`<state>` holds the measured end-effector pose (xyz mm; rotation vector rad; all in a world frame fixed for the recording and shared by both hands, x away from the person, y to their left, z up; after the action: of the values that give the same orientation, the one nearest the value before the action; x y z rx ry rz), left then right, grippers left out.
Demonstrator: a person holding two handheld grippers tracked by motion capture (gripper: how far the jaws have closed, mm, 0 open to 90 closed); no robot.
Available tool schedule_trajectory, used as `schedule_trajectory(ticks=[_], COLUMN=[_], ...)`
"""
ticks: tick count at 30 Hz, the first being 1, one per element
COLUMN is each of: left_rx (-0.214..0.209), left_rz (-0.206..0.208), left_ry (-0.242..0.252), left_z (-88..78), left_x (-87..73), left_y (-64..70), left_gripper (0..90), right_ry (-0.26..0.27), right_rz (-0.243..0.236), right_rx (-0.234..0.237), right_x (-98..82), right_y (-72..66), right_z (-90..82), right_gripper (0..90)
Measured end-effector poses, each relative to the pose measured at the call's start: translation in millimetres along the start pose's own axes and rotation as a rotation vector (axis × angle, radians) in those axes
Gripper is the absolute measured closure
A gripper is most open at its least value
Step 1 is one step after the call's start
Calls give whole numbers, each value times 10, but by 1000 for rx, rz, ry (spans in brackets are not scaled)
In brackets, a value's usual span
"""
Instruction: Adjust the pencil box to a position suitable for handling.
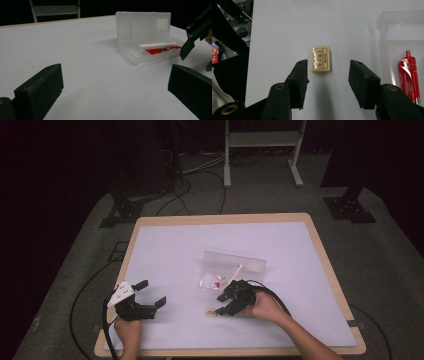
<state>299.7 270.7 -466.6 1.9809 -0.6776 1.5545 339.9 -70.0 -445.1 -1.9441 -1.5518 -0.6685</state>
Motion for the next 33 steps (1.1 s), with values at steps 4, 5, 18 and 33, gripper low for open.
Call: schedule_trajectory(ticks=[4, 5, 18, 33], left_rx=[-1, 0, 0, -1], left_rz=[2, 1, -2, -3], left_ry=[0, 0, 2, 3], left_z=[-1, -1, -1, -1], left_x=[0, 0, 0, 0], left_y=[0, 0, -1, 1], left_gripper=[0, 0, 0, 0], right_ry=[3, 3, 8, -4], right_rz=[-2, -7, -10, -18], right_rx=[7, 7, 25, 31], right_x=[13, 17, 51, 53], right_y=[-14, -16, -63, -58], right_z=[36, 44, 159, 243], right_gripper=[474, 470, 471, 520])
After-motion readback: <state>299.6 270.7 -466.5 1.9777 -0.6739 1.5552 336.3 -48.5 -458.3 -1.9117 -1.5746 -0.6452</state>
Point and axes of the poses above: each handheld gripper's, and its own axes: z roughly forward along the jaws, x roughly out of its top, y roughly to its right, the point moved 1 cm from there along z, roughly forward along the jaws, and after that the axes turned 6 degrees about y, right-handed, at the moved point
